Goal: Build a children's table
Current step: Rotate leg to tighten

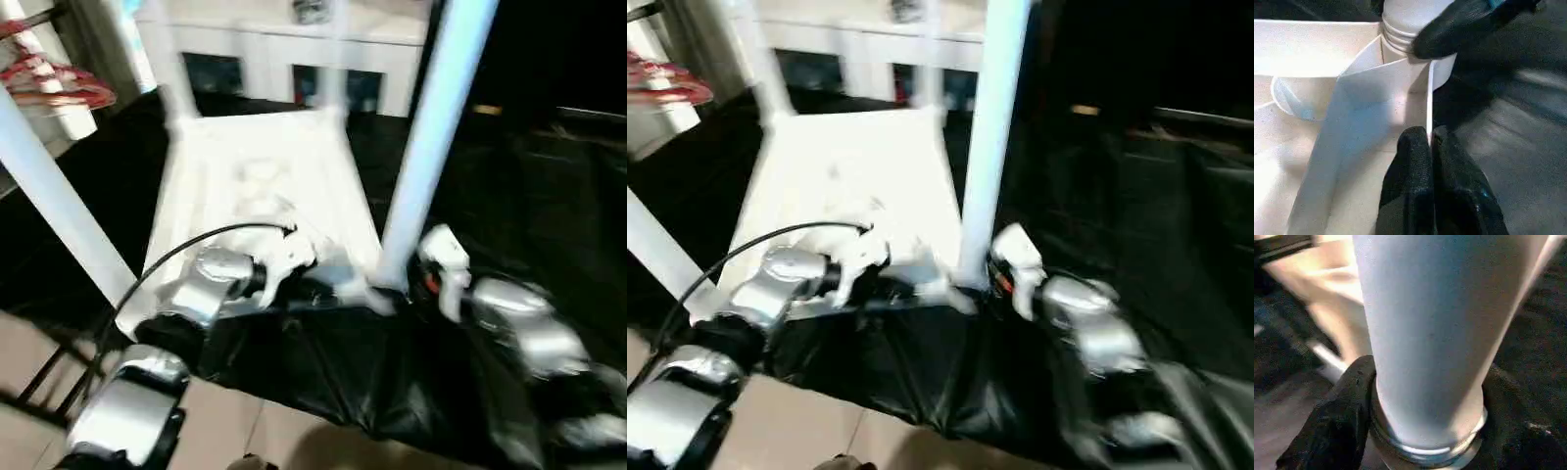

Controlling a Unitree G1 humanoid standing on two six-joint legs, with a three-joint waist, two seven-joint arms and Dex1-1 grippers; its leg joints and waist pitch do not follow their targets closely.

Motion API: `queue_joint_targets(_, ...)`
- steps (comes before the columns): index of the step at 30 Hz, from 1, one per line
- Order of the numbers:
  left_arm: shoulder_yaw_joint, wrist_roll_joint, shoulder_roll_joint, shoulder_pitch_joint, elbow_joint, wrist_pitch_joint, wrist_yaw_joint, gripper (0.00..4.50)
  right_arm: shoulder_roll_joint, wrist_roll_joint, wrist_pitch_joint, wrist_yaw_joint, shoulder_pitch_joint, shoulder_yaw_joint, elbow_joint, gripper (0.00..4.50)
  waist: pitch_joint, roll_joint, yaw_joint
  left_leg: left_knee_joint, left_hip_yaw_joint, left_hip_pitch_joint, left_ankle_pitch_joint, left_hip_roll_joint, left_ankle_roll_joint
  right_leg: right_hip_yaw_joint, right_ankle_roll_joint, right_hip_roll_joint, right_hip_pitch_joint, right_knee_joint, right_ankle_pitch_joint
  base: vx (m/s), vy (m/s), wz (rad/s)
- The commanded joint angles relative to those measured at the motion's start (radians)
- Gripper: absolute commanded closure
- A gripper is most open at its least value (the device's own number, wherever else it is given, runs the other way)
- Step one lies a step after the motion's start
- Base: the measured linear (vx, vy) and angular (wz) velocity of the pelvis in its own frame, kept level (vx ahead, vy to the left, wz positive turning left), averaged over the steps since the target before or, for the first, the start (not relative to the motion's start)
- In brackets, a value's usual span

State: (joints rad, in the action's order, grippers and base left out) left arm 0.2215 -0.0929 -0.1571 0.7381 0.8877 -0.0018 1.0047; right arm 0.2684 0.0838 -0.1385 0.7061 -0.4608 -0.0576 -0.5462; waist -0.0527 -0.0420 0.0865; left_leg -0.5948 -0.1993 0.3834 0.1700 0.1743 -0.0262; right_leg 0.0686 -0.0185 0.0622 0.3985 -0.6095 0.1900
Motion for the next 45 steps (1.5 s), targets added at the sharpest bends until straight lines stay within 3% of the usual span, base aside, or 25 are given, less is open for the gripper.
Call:
queue_joint_targets(1, -0.027, 0.007, 0.064, 0.051, 0.008, 0.012, -0.126, 4.5, -0.058, -0.047, -0.016, -0.116, -0.008, -0.033, -0.065, 1.78, 0.06, 0.02, -0.007, 0.07, 0.037, -0.024, 0.26, 0.058, 0.025, -0.049, -0.176, 0.097, -0.039, 0.101, 0.374, 0.0, 0.0, 0.0)
queue_joint_targets(6, -0.019, -0.006, 0.145, 0.079, 0.034, 0.04, -0.248, 4.5, -0.16, -0.087, -0.021, -0.342, -0.061, -0.016, -0.139, 1.78, 0.064, 0.015, -0.006, 0.068, 0.035, -0.022, 0.227, 0.057, 0.032, -0.053, -0.181, 0.097, -0.039, 0.096, 0.304, 0.0, 0.0, 0.0)
queue_joint_targets(9, -0.001, -0.01, 0.174, 0.076, 0.027, 0.032, -0.235, 4.5, -0.192, -0.079, 0.005, -0.345, -0.077, -0.013, -0.159, 1.78, 0.067, 0.016, -0.003, 0.065, 0.033, -0.02, 0.199, 0.056, 0.05, -0.054, -0.193, 0.098, -0.044, 0.092, 0.24, 0.0, 0.0, 0.0)
queue_joint_targets(10, 0.0, -0.01, 0.177, 0.075, 0.027, 0.026, -0.229, 4.5, -0.195, -0.068, 0.005, -0.331, -0.08, -0.006, -0.161, 1.22, 0.067, 0.017, -0.002, 0.064, 0.032, -0.018, 0.197, 0.055, 0.055, -0.054, -0.193, 0.099, -0.045, 0.092, 0.234, 0.0, 0.0, 0.0)
queue_joint_targets(15, 0.007, -0.009, 0.171, 0.065, 0.018, 0.008, -0.192, 4.5, -0.19, -0.041, -0.01, -0.314, -0.088, 0.009, -0.161, 0.88, 0.065, 0.015, -0.003, 0.067, 0.034, -0.019, 0.211, 0.058, 0.062, -0.052, -0.186, 0.098, -0.046, 0.095, 0.267, 0.0, 0.0, 0.0)
queue_joint_targets(16, 0.01, -0.002, 0.154, 0.058, 0.012, 0.002, -0.168, 4.5, -0.173, -0.049, 0.004, -0.313, -0.091, 0.011, -0.167, 0.64, 0.066, 0.015, -0.003, 0.068, 0.035, -0.019, 0.211, 0.059, 0.059, -0.052, -0.185, 0.098, -0.046, 0.094, 0.265, 0.0, 0.0, 0.0)
queue_joint_targets(21, 0.012, 0.013, 0.12, 0.043, -0.008, -0.011, -0.109, 4.5, -0.129, -0.051, 0.031, -0.257, -0.089, 0.01, -0.166, 0.61, 0.068, 0.015, 0.003, 0.064, 0.031, -0.021, 0.19, 0.059, 0.069, -0.054, -0.203, 0.098, -0.045, 0.088, 0.211, 0.0, 0.0, 0.0)
queue_joint_targets(22, 0.014, 0.017, 0.11, 0.039, -0.015, -0.018, -0.087, 4.5, -0.113, -0.045, 0.036, -0.219, -0.084, 0.005, -0.153, 0.61, 0.068, 0.016, 0.005, 0.064, 0.031, -0.018, 0.182, 0.059, 0.074, -0.053, -0.207, 0.099, -0.049, 0.086, 0.197, 0.0, 0.0, 0.0)
queue_joint_targets(27, 0.019, 0.029, 0.063, 0.018, -0.042, -0.03, 0.009, 4.5, -0.021, -0.065, 0.093, -0.041, -0.049, -0.054, -0.095, 0.61, 0.066, 0.016, 0.006, 0.063, 0.03, -0.016, 0.187, 0.061, 0.088, -0.05, -0.208, 0.098, -0.048, 0.086, 0.198, 0.0, 0.0, 0.0)
queue_joint_targets(32, 0.022, 0.056, 0.016, 0.001, -0.071, -0.052, 0.137, 4.5, 0.063, 0.004, 0.092, 0.19, 0.002, -0.07, 0.007, 0.61, 0.065, 0.018, 0.012, 0.064, 0.031, -0.015, 0.205, 0.064, 0.089, -0.051, -0.195, 0.098, -0.05, 0.088, 0.248, 0.0, 0.0, 0.0)
queue_joint_targets(37, 0.027, 0.065, -0.024, -0.009, -0.094, -0.055, 0.217, 4.5, 0.129, 0.052, 0.072, 0.341, 0.045, -0.099, 0.09, 0.61, 0.067, 0.018, 0.021, 0.061, 0.03, -0.013, 0.175, 0.067, 0.116, -0.05, -0.205, 0.096, -0.047, 0.084, 0.206, 0.0, 0.0, 0.0)
queue_joint_targets(39, 0.028, 0.066, -0.041, -0.008, -0.091, -0.055, 0.244, 4.5, 0.152, 0.053, 0.076, 0.374, 0.057, -0.113, 0.105, 0.61, 0.065, 0.017, 0.024, 0.061, 0.03, -0.015, 0.19, 0.066, 0.102, -0.049, -0.203, 0.098, -0.045, 0.088, 0.243, 0.0, 0.0, 0.0)
queue_joint_targets(40, 0.028, 0.066, -0.045, -0.007, -0.09, -0.056, 0.251, 4.5, 0.156, 0.053, 0.076, 0.379, 0.058, -0.115, 0.107, 0.87, 0.066, 0.017, 0.025, 0.062, 0.031, -0.015, 0.193, 0.066, 0.098, -0.049, -0.202, 0.097, -0.045, 0.088, 0.251, 0.0, 0.0, 0.0)
queue_joint_targets(45, 0.03, 0.07, -0.062, -0.008, -0.093, -0.053, 0.291, 4.5, 0.165, 0.058, 0.059, 0.421, 0.071, -0.123, 0.134, 1.18, 0.067, 0.017, 0.029, 0.062, 0.031, -0.016, 0.192, 0.067, 0.089, -0.05, -0.202, 0.096, -0.044, 0.086, 0.24, 0.0, 0.0, 0.0)
